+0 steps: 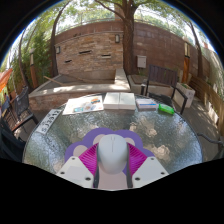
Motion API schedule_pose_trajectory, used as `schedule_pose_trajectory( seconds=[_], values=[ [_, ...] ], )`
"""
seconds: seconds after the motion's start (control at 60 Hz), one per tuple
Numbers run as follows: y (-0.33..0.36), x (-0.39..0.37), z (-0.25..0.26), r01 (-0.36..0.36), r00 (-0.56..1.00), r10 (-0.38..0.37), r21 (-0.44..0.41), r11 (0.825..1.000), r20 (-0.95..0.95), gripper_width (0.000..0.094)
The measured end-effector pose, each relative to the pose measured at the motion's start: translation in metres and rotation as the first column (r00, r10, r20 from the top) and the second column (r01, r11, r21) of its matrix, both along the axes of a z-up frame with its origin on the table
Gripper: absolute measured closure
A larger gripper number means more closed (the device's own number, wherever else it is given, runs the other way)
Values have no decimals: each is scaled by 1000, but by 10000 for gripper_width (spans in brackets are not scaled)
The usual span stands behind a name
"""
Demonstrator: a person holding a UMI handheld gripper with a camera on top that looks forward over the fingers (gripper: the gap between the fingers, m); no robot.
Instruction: Arrange mouse
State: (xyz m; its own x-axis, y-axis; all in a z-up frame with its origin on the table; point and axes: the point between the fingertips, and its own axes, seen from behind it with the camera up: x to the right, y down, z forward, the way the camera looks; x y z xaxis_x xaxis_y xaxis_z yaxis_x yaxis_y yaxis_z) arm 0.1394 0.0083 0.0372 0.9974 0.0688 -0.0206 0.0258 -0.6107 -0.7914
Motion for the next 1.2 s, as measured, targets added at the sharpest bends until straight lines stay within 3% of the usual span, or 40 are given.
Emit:
schedule_pose_trajectory(
  seconds=[0.1, 0.217, 0.25, 0.317, 0.333, 0.367, 0.517, 0.817, 1.033, 1.2],
  values=[
    [-1, -6, -40, -26, 1000, 27, -65, 998, 15, 506],
    [-7, -9, -53, -42, 999, 44, -106, 993, 17, 421],
    [-9, -9, -48, -35, 999, 37, -97, 995, 23, 347],
    [-12, -7, -34, -33, 999, 36, -84, 996, 40, 89],
    [-15, -6, -30, -29, 998, 33, -79, 996, 46, 78],
    [-18, -6, -19, -23, 998, 27, -71, 997, 54, 108],
    [-57, -7, 35, 26, 996, -22, -36, 999, 92, 81],
    [-185, -36, 128, 91, 986, -95, 35, 995, 139, 84],
    [-257, -66, 146, 103, 986, -106, 31, 994, 127, 88],
    [-274, -73, 151, 105, 984, -109, 39, 994, 139, 89]
  ],
)
